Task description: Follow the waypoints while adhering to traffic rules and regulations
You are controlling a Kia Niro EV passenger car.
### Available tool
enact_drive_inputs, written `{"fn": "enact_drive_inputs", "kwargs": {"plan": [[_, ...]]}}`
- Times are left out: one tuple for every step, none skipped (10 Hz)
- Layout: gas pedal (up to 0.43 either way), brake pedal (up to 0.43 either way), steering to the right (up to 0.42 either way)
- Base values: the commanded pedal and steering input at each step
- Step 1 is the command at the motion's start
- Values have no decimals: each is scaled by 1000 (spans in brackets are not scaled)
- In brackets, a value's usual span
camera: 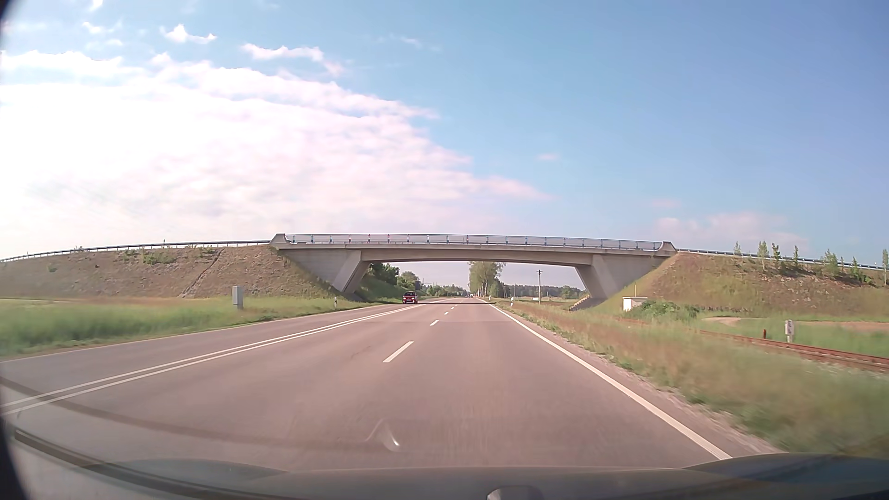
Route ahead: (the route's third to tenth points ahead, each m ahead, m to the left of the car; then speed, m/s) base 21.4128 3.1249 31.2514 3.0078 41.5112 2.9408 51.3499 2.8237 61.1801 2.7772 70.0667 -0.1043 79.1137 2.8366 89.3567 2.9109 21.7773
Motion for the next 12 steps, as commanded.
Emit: {"fn": "enact_drive_inputs", "kwargs": {"plan": [[260, 0, 1], [260, 0, 1], [260, 0, 1], [260, 0, 1], [260, 0, 1], [260, 0, 1], [260, 0, 1], [260, 0, 1], [260, 0, 1], [260, 0, 1], [260, 0, 1], [260, 0, 1]]}}
